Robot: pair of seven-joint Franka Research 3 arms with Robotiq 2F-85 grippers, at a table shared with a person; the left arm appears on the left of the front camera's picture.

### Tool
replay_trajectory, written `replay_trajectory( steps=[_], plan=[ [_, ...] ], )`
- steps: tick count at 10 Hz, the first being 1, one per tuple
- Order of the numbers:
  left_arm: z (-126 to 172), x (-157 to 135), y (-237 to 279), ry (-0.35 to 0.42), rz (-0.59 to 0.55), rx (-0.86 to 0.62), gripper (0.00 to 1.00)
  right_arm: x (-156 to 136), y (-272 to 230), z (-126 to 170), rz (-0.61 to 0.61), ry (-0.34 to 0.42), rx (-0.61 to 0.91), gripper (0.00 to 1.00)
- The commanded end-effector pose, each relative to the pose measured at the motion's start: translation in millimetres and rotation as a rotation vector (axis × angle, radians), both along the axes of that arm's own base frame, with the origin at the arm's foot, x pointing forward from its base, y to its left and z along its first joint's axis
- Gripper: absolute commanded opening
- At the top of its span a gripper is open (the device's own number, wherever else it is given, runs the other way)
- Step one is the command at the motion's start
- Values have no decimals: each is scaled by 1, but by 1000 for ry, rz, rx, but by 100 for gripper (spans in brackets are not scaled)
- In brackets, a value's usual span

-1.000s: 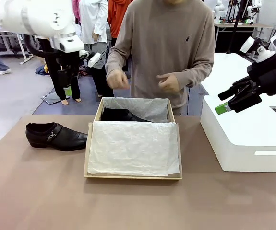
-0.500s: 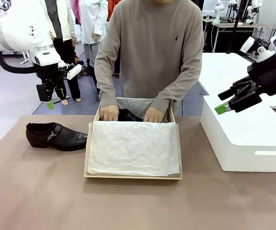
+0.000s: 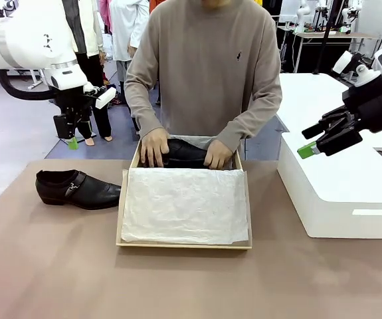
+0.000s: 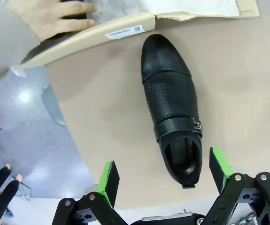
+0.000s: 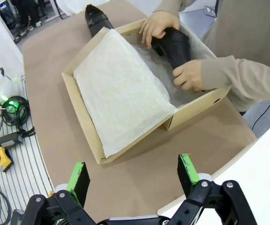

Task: Pack the shoes into the box.
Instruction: Place the other shoe of the Shoes into the Shoes Box.

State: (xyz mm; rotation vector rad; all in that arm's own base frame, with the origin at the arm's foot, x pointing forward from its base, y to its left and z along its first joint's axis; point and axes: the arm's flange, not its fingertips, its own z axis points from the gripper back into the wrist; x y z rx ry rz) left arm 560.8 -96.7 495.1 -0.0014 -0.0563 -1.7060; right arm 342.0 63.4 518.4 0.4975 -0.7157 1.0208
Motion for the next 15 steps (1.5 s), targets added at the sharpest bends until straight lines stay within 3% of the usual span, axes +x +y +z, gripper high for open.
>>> replay_trajectory(
  steps=[1,7,11,15],
  plan=[
    [2,-1,4,-5,1,3,100,4,0,-2,21,-22,27,100],
    [0,0,1,0,2,0,100,4,0,-2,21,-22,27,100],
    [-5,4,53,-30,83,24,100,4,0,-2,21,-22,27,100],
    [-30,8,85,-54,171,46,100,4,0,-2,21,-22,27,100]
  ],
)
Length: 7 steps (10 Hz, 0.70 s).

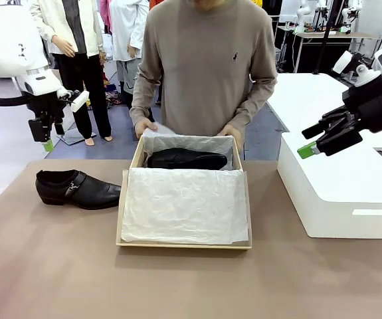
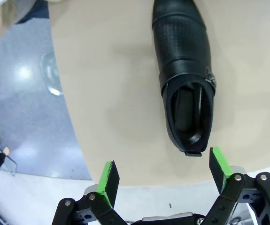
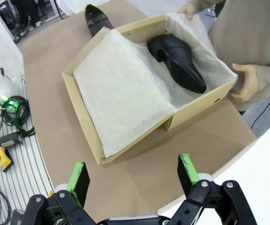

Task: Pack the shoes into the box.
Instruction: Place the other shoe of the Shoes into the Shoes Box.

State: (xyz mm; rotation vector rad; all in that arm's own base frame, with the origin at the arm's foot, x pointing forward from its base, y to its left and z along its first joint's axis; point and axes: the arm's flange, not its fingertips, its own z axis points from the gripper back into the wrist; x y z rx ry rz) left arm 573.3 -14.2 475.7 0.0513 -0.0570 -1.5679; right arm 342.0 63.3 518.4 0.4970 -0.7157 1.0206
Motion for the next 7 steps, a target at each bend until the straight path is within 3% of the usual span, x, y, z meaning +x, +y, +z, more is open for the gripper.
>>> replay_trajectory(
  steps=[1,4,7],
  plan=[
    [-19,-3,8,-21,47,18,100,4,0,-2,22,-22,27,100],
    [-32,3,12,-6,95,0,100,4,0,-2,22,-22,27,100],
    [-30,5,12,2,70,-1,100,4,0,-2,22,-22,27,100]
  ],
)
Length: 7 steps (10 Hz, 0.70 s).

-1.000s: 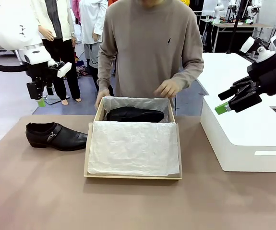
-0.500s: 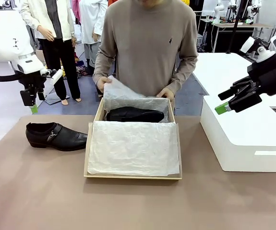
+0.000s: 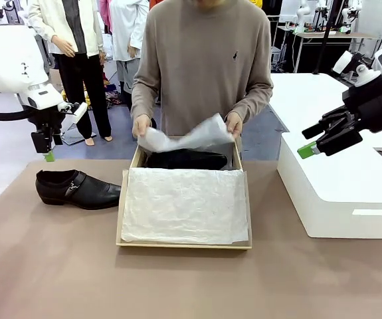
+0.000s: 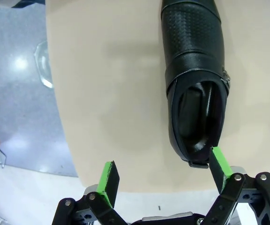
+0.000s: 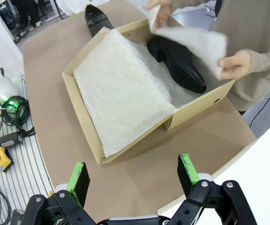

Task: Pack the shoes into the box.
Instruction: Place the other shoe of the Shoes into the Shoes Box.

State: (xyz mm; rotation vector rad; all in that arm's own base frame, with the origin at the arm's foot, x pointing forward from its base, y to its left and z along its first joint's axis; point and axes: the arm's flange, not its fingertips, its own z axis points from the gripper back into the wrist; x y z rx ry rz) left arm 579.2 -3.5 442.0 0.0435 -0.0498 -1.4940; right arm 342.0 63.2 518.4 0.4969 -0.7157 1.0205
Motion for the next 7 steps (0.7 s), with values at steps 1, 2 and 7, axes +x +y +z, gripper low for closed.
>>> replay_trajectory(
  steps=[1,2,7],
  plan=[
    [4,-1,1,-7,-4,2,100,4,0,-2,22,-22,27,100],
    [4,-1,1,-7,-4,2,100,4,0,-2,22,-22,27,100],
    [-11,1,-4,2,35,8,100,4,0,-2,22,-22,27,100]
  ],
)
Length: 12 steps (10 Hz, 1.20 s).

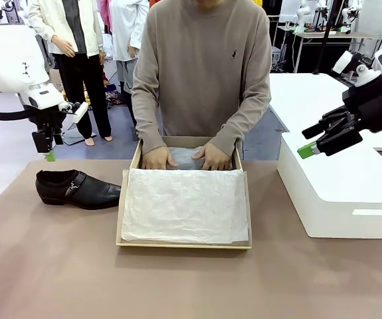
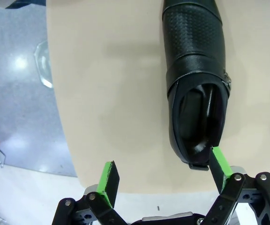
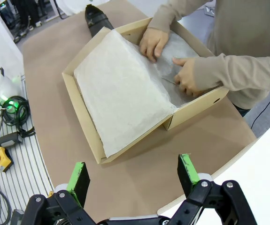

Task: Pack the shoes into the box.
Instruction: Place the other shoe of the Shoes into the Shoes Box.

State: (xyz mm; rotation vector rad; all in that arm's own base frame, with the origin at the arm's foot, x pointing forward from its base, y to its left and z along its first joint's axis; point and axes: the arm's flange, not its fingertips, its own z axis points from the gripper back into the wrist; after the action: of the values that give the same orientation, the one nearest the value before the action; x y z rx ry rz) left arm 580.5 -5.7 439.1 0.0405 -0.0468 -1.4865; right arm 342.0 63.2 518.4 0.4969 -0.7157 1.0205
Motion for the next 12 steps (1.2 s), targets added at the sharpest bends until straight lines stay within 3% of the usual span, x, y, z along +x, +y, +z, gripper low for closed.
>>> replay_trajectory(
  steps=[1,6,12],
  plan=[
    [-15,0,-1,31,25,-15,100,4,0,-2,22,-22,27,100],
    [-42,8,0,99,46,-35,100,4,0,-2,22,-22,27,100],
    [-56,26,1,98,44,-19,100,4,0,-2,22,-22,27,100]
  ],
)
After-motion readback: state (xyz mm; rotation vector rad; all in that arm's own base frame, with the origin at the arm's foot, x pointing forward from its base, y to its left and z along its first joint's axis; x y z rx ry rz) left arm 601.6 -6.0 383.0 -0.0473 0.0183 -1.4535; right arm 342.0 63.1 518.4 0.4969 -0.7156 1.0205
